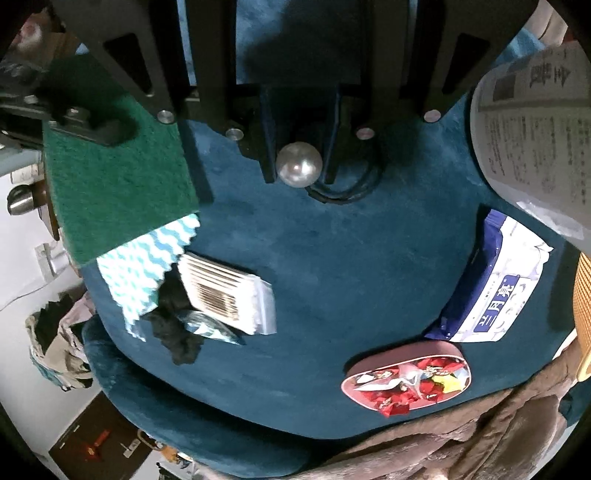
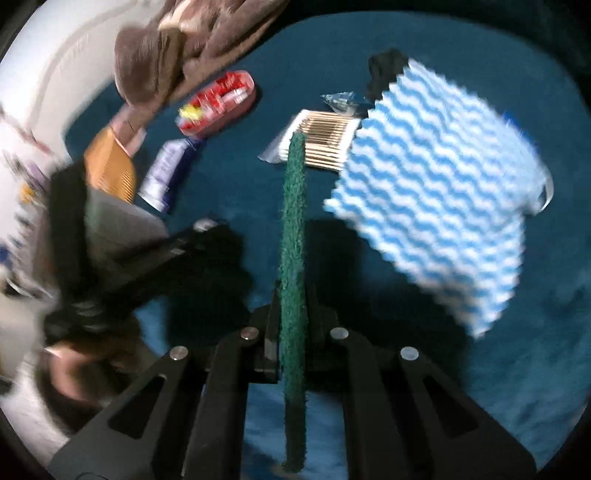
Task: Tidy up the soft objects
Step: 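Grasp the green scouring pad with the right gripper and lift it, then carry the hair tie and green pad over the orange basket with both grippers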
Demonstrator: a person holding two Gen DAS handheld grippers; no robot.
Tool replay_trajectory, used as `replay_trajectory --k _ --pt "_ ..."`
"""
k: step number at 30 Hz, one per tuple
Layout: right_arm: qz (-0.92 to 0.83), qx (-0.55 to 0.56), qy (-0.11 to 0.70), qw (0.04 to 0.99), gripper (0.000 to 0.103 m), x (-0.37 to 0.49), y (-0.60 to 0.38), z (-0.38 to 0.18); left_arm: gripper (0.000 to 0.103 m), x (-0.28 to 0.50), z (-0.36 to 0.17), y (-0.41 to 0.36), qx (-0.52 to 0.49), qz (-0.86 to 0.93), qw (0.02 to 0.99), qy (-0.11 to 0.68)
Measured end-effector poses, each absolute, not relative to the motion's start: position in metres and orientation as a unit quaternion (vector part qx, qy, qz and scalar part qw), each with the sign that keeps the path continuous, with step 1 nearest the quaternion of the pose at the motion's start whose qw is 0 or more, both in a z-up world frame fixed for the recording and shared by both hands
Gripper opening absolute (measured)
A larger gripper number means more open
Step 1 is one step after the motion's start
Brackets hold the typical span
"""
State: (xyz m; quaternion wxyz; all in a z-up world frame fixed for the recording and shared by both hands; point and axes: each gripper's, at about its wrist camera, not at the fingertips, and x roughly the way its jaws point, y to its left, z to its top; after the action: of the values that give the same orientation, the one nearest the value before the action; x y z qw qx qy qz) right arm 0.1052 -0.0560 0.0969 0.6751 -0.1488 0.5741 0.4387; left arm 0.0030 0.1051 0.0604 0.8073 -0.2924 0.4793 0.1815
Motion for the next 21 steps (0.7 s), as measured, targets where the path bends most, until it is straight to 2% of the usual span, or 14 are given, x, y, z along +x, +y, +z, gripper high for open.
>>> replay_trajectory --k 4,10,21 --pt "0.422 -0.163 0.59 0.669 0.009 0.103 -0.048 0.078 0.023 -0.001 0.073 0.098 -0.29 0.171 0.809 0.481" --pt "0.41 -0.149 0.602 0.669 0.009 0.105 -0.048 0.08 0.023 -0.017 0.091 0.089 -0.286 0.166 0.811 0.482" --pt "0.447 -0.123 0.55 0.695 0.008 0.084 -0.052 0.146 0.023 -0.039 0.141 0.088 -0.268 0.184 0.832 0.449"
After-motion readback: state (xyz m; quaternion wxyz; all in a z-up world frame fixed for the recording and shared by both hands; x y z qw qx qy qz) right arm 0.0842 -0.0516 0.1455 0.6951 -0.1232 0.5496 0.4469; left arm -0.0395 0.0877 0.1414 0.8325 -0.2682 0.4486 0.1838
